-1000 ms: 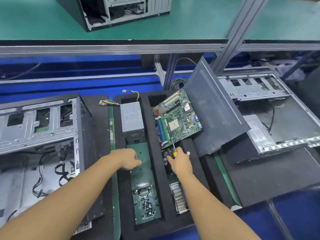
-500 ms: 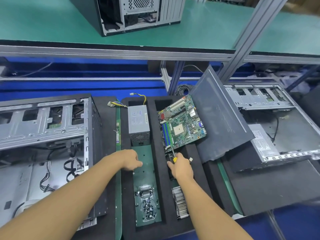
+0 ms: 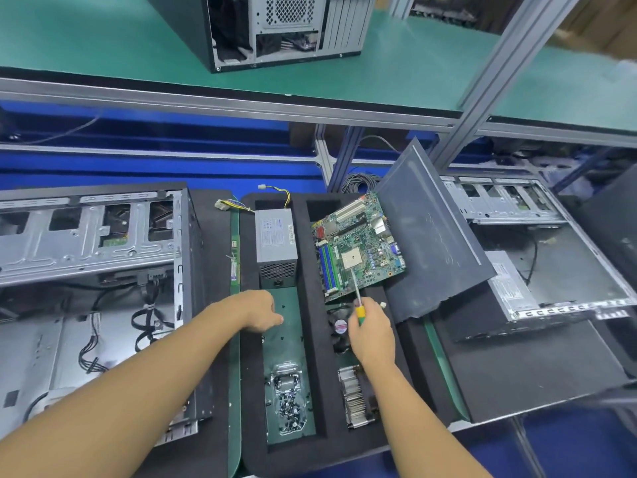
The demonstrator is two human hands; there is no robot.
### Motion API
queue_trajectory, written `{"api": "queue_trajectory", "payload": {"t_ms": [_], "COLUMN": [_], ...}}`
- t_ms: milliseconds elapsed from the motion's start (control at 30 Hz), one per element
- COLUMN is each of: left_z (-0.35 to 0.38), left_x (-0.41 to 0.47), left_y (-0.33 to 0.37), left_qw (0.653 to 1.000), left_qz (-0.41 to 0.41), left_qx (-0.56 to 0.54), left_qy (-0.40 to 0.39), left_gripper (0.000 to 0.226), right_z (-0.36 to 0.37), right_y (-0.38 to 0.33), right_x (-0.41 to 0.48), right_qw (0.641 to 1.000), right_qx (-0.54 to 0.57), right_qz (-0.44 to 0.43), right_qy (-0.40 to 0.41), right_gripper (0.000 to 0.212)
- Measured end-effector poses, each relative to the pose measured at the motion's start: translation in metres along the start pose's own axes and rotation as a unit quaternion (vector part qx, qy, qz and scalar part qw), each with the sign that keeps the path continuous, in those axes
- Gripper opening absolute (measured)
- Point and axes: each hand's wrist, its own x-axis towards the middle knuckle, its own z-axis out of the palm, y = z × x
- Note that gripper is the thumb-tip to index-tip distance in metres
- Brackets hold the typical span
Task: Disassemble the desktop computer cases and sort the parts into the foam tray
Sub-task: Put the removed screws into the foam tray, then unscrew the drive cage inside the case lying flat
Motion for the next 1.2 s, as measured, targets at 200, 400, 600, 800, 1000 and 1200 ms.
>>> {"api": "queue_trajectory", "payload": {"t_ms": [200,400,600,800,1000,1200], "left_z": [-0.016,-0.04,-0.048,-0.044,-0.044,-0.037], "left_x": [-0.024,-0.072,-0.124,-0.151,-0.168,-0.171], "left_y": [0.009,-0.019,-0.069,-0.142,-0.173,-0.198], "left_qw": [0.969,0.929,0.768,0.757,0.695,0.608], "left_qz": [0.034,0.14,0.255,0.218,0.213,0.232], "left_qx": [-0.196,-0.277,-0.565,-0.593,-0.647,-0.723], "left_qy": [0.145,0.2,0.163,0.166,0.231,0.233], "left_gripper": [0.031,0.035,0.028,0.013,0.014,0.035], "right_z": [-0.031,-0.05,-0.028,0.008,0.019,0.04], "right_y": [-0.06,-0.146,-0.228,-0.277,-0.3,-0.305], "right_x": [-0.005,-0.011,-0.049,-0.098,-0.118,-0.136], "right_qw": [0.946,0.792,0.816,0.842,0.791,0.694], "right_qx": [0.31,0.553,0.437,0.377,0.471,0.653], "right_qz": [-0.027,-0.077,-0.155,-0.163,-0.109,-0.026], "right_qy": [-0.088,-0.247,-0.346,-0.35,-0.374,-0.303], "right_gripper": [0.015,0.029,0.019,0.021,0.026,0.026]}}
